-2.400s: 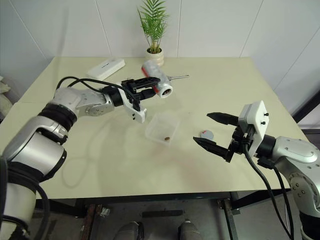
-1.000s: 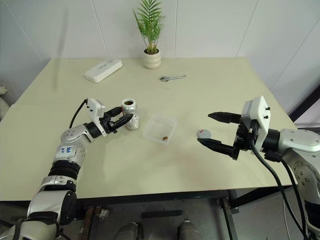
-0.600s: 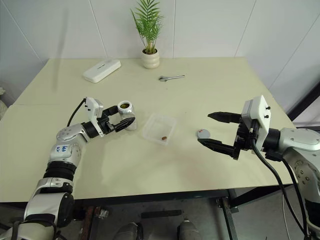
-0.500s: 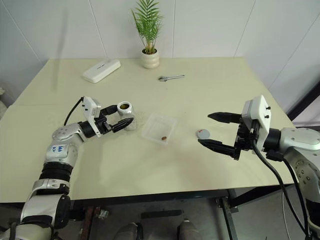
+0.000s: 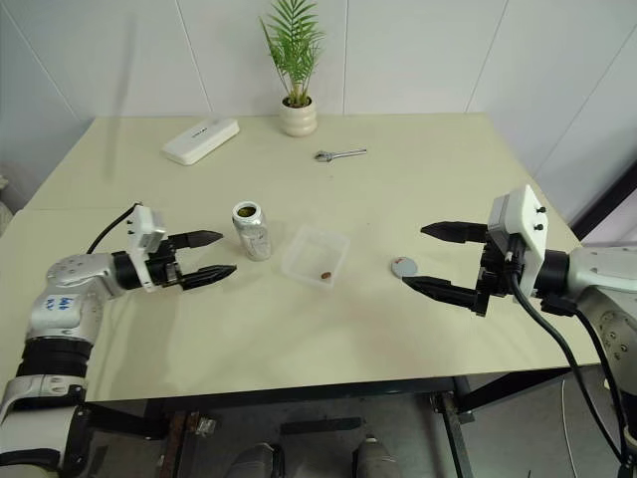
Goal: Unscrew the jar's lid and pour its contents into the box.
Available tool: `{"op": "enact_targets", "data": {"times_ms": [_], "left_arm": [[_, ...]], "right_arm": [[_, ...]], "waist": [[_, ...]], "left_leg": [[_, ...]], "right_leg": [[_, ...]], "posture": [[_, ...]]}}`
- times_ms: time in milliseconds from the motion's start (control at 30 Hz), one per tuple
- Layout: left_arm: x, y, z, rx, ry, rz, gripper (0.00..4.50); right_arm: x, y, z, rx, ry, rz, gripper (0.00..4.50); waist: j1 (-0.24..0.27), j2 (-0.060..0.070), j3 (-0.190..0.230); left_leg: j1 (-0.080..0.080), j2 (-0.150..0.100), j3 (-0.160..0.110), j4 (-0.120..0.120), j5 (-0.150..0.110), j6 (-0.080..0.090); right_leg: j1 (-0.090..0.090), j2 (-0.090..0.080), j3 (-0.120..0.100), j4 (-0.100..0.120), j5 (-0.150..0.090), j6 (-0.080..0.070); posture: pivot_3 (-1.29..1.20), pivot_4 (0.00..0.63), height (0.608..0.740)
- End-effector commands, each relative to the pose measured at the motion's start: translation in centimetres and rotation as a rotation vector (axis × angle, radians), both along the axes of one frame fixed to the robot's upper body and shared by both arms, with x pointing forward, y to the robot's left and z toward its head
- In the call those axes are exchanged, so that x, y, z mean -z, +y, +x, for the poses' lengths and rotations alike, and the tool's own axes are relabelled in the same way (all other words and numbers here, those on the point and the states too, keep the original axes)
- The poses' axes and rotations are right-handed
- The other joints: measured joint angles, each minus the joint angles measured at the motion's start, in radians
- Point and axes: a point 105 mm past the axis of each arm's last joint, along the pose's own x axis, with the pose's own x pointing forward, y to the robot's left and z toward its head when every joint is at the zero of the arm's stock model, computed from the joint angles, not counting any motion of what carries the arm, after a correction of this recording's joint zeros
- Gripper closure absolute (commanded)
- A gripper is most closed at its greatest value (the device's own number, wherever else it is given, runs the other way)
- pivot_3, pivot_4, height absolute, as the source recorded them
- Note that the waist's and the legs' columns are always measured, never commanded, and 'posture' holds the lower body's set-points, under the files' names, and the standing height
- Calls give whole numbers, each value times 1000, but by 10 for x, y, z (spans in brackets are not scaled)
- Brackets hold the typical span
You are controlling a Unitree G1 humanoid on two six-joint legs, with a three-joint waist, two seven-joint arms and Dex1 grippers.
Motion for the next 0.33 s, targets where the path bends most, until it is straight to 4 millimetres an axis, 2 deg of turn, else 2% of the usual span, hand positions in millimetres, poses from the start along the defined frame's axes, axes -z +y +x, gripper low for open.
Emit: {"op": "enact_targets", "data": {"times_ms": [33, 167, 333], "left_arm": [[-17, 25, -21, 60, -46, -16, 14], [-26, 62, -26, 41, -57, -7, 14], [-47, 78, -26, 53, -146, 16, 14]], "right_arm": [[-14, -12, -6, 33, -49, -23, 0], [-17, -18, -9, 47, -51, -28, 0], [-13, -29, -11, 68, -46, -52, 0]], "waist": [[-3, 0, 0], [-3, 0, 0], [-1, 0, 0]], "left_leg": [[0, 1, 0, 0, 0, 0], [0, 2, 0, 0, -1, 0], [0, 1, 1, 0, -1, 0]], "right_leg": [[0, 0, -1, -1, 0, -1], [0, 0, -2, 0, -1, -2], [0, -1, -3, -2, -1, -4]], "posture": [[0, 150, 740], [0, 150, 740], [0, 150, 740]]}}
